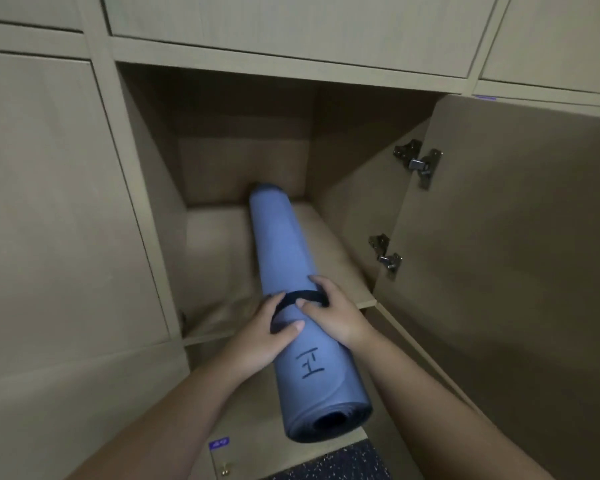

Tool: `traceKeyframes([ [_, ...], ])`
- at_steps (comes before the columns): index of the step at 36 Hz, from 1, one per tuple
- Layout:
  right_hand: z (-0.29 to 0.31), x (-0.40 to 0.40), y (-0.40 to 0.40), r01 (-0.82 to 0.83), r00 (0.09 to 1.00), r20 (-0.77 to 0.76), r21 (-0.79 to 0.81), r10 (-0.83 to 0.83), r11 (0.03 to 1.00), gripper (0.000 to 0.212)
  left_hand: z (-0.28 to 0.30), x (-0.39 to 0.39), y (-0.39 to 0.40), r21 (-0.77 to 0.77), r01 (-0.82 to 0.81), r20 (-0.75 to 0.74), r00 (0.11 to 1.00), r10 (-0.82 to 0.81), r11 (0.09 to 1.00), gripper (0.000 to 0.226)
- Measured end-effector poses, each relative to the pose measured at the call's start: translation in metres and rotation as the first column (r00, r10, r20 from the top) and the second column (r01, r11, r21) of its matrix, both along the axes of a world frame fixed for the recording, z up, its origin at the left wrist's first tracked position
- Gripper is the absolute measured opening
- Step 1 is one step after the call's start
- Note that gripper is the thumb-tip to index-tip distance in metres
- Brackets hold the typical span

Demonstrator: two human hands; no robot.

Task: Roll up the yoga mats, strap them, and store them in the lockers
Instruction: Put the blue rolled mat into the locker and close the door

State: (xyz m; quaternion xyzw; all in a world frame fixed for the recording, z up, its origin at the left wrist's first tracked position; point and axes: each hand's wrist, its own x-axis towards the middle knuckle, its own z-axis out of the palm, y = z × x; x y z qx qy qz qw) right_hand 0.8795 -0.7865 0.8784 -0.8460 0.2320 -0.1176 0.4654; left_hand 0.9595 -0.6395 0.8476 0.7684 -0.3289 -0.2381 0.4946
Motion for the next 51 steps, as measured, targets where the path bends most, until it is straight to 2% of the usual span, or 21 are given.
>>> traceKeyframes([
  [5,0.003,-0.037,0.019,0.048,0.999,-0.025,0.080,-0.046,0.996,0.068,-0.003,-0.024,0.016,-0.019,0.053,-0.202,0.978,-0.056,0.998,0.116],
  [9,-0.003,-0.063,0.028,0.103,0.995,-0.034,0.174,-0.099,0.979,0.067,0.002,-0.046,0.026,0.010,0.078,-0.298,0.952,-0.072,0.997,0.089],
  [13,-0.009,-0.081,0.033,0.164,0.987,-0.040,0.272,-0.159,0.948,0.070,0.003,-0.064,0.031,-0.024,0.064,-0.460,0.885,-0.068,0.998,0.107],
  [15,-0.010,-0.088,0.038,0.162,0.987,-0.040,0.339,-0.158,0.927,0.071,0.001,-0.070,0.029,-0.054,0.043,-0.488,0.871,-0.064,0.998,0.105],
  [21,-0.017,-0.100,0.037,0.134,0.987,0.018,0.435,-0.158,0.890,0.063,-0.004,-0.079,0.026,-0.119,-0.034,-0.450,0.893,-0.024,0.992,0.092],
  [26,-0.018,-0.091,0.021,0.097,0.992,0.025,0.487,-0.124,0.868,0.075,0.002,-0.074,0.017,-0.195,-0.052,-0.444,0.895,-0.040,0.979,0.086],
  [34,0.003,-0.048,-0.013,0.018,0.993,0.099,0.417,-0.066,0.909,0.069,0.028,-0.034,-0.012,-0.323,-0.094,-0.356,0.934,-0.029,0.942,0.073],
  [38,0.007,-0.023,-0.026,-0.049,0.989,0.145,0.386,-0.009,0.921,0.071,0.040,-0.004,-0.022,-0.309,-0.069,-0.287,0.958,-0.024,0.949,0.074],
  [44,0.004,0.017,-0.041,-0.132,0.979,0.198,0.456,0.044,0.880,0.073,0.057,0.040,-0.031,-0.218,0.003,-0.178,0.983,-0.043,0.976,0.077],
  [47,0.000,0.037,-0.047,-0.174,0.972,0.222,0.474,0.073,0.863,0.066,0.059,0.060,-0.036,-0.212,0.009,-0.120,0.992,-0.035,0.977,0.075],
  [51,-0.004,0.064,-0.055,-0.218,0.964,0.241,0.490,0.109,0.844,0.073,0.059,0.085,-0.042,-0.197,0.015,-0.091,0.995,-0.033,0.980,0.074],
])
